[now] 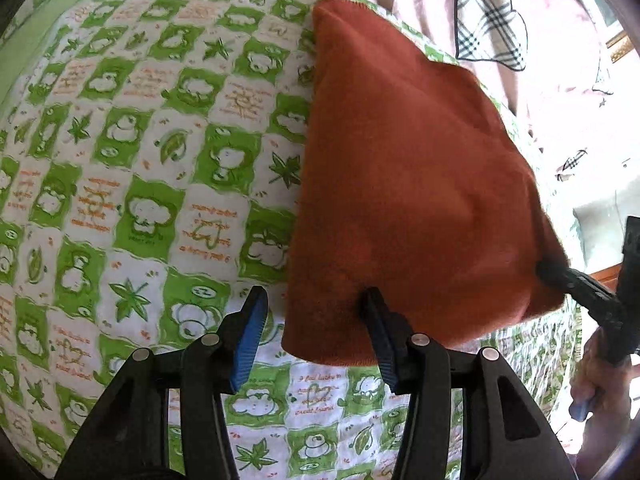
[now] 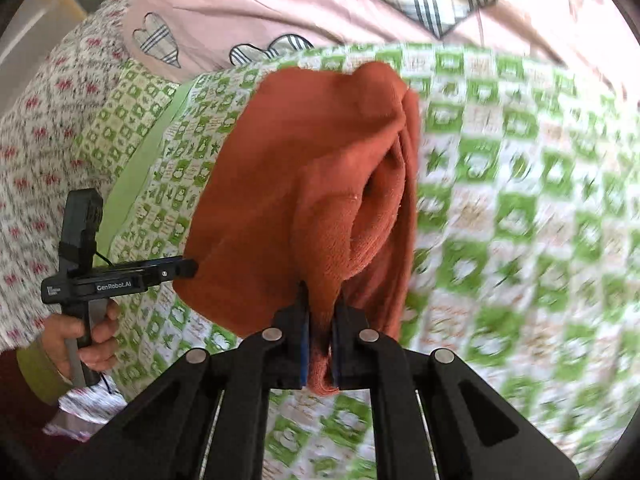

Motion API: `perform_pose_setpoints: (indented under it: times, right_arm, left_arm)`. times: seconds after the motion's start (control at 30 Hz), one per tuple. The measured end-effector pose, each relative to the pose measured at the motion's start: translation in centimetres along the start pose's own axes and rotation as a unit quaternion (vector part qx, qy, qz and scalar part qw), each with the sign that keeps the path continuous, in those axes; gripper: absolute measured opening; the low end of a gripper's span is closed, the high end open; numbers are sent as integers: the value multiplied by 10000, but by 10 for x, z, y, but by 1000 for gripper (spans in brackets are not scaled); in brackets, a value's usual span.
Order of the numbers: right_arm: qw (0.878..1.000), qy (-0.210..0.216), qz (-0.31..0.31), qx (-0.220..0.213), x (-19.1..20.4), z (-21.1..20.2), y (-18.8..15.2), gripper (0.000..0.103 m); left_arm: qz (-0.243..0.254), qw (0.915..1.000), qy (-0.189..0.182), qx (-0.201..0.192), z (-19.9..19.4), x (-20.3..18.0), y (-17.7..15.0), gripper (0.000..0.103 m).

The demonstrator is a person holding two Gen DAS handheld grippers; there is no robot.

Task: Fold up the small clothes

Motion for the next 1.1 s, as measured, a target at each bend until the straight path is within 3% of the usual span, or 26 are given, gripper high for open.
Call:
perform_pose_setpoints:
  times: [0.17,0.33,0.43,0.5,0.57,0.6,0.77,0.97,1.03,1.1]
  right_arm:
    - [9977,-325,280,518,-38,54,-23,9]
    - [9974,-374,361,506,-33,51,-21,9]
    - [9977,-340,463,363,-29,29,-12,17]
    - [9979,-296,560,121,-33,17,-1,33]
    - [9969,-275,730,-131,-36,11,16,63]
    - [9965,-259,774,-196,-37,12,23,66]
    - [9957,-69,903,-203,-39,42,55,67]
    - [9933,54,1157,51,-48,77,60,67]
    - [9911,237,1300,145,-53,86,56,66]
    - [9881,500,1453,94,-56,89,55,59]
  left_arm:
    - [-117,9998,54,173,20,6,-7,52]
    - [-8,9997,93,236,15,6,-7,52]
    - [67,9997,74,214,5,4,0,51]
    - [47,9999,16,101,-2,6,8,52]
    - [-22,9999,-106,-8,-5,8,21,57]
    - [-62,9999,-135,-32,-5,10,29,59]
    - [-126,9994,-323,-84,9,12,67,67]
    - [-70,9981,-610,17,39,5,96,69]
    - [-86,9973,-729,39,49,2,98,65]
    - [-70,9957,-919,26,54,-5,101,48]
Point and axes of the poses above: each gripper's, at about its wrist camera, not at the fingertips, and z roughly the way its jaws point, x to its left, y to its top, the point moved 6 cm from there along z, roughly the way its jaws point, and after that the axes turned 7 degrees about z, right-handed, at the moved point
